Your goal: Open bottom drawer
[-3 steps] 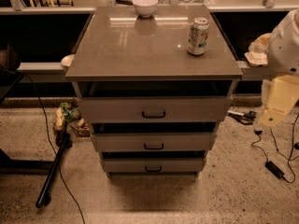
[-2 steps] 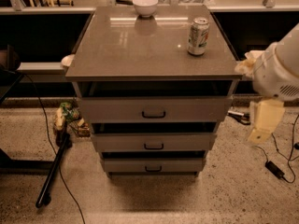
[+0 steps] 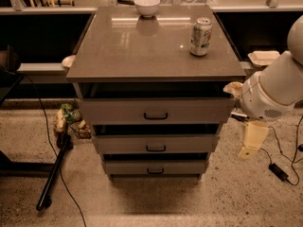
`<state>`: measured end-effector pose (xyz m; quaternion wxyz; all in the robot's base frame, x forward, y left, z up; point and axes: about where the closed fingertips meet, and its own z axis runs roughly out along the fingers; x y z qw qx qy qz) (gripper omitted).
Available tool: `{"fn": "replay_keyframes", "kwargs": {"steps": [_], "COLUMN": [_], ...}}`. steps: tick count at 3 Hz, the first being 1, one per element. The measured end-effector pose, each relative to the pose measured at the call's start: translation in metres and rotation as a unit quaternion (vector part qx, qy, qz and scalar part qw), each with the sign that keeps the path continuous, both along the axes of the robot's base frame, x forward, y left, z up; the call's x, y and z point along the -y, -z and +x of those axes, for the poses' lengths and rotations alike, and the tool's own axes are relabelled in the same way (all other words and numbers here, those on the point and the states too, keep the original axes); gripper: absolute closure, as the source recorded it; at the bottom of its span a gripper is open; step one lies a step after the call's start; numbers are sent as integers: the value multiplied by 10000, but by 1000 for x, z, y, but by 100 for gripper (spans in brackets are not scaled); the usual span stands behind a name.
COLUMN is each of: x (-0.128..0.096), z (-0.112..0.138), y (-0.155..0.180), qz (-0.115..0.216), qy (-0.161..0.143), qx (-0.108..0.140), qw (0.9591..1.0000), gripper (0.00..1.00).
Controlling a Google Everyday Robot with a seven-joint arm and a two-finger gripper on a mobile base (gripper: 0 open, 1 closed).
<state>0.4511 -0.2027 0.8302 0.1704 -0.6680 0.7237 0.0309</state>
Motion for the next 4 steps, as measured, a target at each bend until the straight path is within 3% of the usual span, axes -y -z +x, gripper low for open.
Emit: {"fn": "replay_keyframes", "kwargs": {"steps": [1,2,3,4], "x": [-5,-21,-40,-41], "z": [2,4,13,13], "y": [40,115,193,193], "qz": [-34,-6,373,373], "qy": [-128,-296,-238,-238], "qx": [-113,-281,-400,-400], "qw": [9998,9992,9982,9982], "gripper": [0,0,0,0]}}
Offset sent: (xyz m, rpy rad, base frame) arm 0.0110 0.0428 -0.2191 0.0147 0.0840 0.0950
